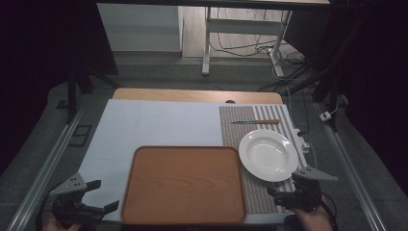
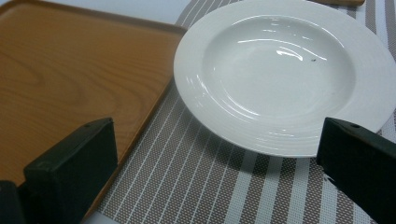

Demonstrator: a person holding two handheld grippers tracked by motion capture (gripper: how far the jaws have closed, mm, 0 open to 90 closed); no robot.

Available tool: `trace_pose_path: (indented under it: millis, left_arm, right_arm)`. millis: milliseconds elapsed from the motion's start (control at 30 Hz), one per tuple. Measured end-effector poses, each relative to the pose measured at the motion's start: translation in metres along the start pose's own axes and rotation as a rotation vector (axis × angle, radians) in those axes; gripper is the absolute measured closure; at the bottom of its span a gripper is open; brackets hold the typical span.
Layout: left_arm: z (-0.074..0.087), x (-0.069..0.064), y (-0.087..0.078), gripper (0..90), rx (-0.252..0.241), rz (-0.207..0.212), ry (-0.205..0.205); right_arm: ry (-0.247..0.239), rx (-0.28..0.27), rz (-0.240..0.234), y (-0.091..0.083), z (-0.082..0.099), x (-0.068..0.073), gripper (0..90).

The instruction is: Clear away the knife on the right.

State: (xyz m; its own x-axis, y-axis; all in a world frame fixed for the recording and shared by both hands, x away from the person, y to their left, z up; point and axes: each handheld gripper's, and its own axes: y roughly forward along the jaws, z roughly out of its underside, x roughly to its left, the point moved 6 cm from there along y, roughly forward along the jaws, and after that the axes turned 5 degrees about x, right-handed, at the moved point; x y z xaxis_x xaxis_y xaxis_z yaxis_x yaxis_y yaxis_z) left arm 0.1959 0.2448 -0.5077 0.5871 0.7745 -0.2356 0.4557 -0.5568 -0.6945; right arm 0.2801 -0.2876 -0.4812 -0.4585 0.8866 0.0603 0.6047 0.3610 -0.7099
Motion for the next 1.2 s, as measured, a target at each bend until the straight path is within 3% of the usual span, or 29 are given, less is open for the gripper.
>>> trace_pose_path:
  millis: [167,267,633,900,1200]
  left_arm:
    - [0.0,0.0009,0.0004,0.0,0.004,0.001,-0.009]
    - [0.0,0.0007,0.001,0.0,0.01,-0.001,-0.008]
    - [0.0011,0.0036,0.0011,0.0,0.013,0.008,-0.038]
    - [0.0013,0.0034,0.0016,0.0,0.022,0.008,-0.038]
    - [0.0012,0.0032,0.0022,0.0,0.028,0.004,-0.039]
  right_arm:
    - [0.002,0.0,-0.004,0.0006,-0.0006,-0.001,0.0]
    - [-0.027,-0.005,0.028,-0.0002,-0.0005,-0.0024,0.0]
    - [-0.037,0.036,-0.004,0.0045,-0.0002,-0.0002,0.0]
    - [-0.052,0.045,0.001,0.0048,-0.0003,0.0009,0.0]
    - [-0.082,0.003,0.007,0.002,-0.0091,0.0032,0.0]
